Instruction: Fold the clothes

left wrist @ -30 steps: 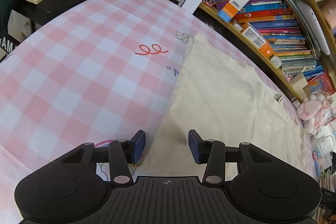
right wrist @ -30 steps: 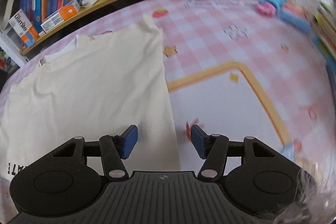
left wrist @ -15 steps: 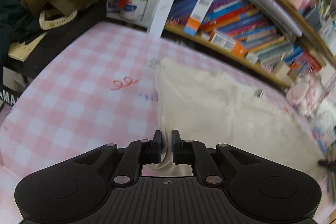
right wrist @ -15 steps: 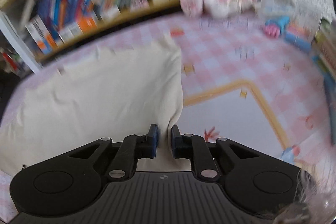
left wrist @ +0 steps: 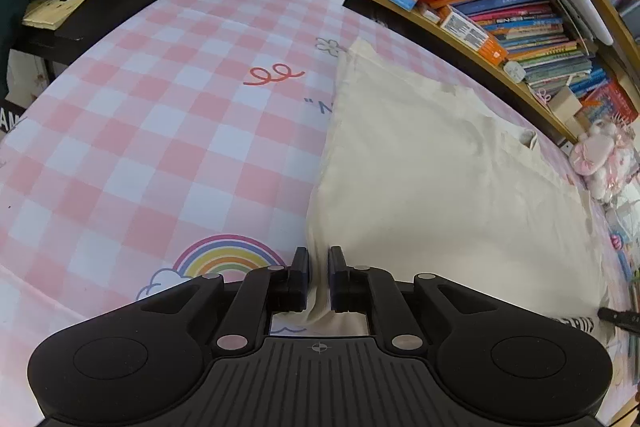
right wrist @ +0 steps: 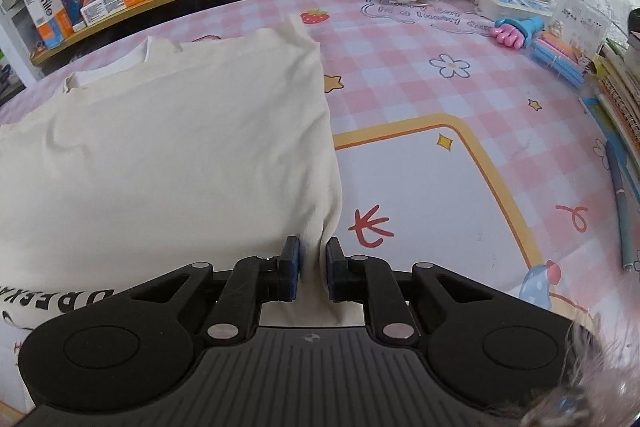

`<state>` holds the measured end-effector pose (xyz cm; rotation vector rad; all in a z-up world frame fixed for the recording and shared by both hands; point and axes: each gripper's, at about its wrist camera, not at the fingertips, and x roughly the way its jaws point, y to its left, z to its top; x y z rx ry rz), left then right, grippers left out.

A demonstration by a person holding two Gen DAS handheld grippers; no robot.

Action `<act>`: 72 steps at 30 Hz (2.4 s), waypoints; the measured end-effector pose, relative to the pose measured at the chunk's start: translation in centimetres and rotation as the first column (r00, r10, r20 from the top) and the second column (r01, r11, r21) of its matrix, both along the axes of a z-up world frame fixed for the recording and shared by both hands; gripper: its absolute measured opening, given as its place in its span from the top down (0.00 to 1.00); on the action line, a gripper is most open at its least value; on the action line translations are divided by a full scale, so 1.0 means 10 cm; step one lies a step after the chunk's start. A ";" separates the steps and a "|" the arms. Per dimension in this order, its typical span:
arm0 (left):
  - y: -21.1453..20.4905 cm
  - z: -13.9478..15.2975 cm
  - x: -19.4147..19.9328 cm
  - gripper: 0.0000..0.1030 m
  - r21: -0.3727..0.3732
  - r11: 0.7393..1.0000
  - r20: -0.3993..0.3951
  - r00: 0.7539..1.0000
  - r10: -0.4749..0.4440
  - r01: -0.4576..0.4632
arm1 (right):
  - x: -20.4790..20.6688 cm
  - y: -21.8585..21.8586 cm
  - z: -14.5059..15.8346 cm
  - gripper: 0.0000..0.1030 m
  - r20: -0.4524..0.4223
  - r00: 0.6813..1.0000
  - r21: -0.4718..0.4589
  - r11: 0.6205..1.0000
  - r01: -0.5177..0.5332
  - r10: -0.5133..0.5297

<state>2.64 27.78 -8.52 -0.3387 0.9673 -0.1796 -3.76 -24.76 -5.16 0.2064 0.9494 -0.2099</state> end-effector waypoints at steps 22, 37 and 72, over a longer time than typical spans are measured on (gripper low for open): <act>-0.07 0.13 -0.27 0.38 0.034 0.998 0.101 0.993 0.054 -0.057 | -0.27 0.60 0.28 0.50 0.061 0.987 -0.144 0.980 -0.137 0.147; -0.66 0.28 -0.64 0.23 0.146 0.981 0.025 0.992 0.124 -0.126 | -0.36 0.17 0.12 0.41 0.083 0.979 -0.041 0.982 -0.185 0.188; 0.64 0.17 0.17 0.18 -0.232 0.973 -0.081 0.997 -0.011 -0.008 | -0.22 2.77 0.24 0.34 0.071 0.836 -0.172 0.832 -0.528 0.545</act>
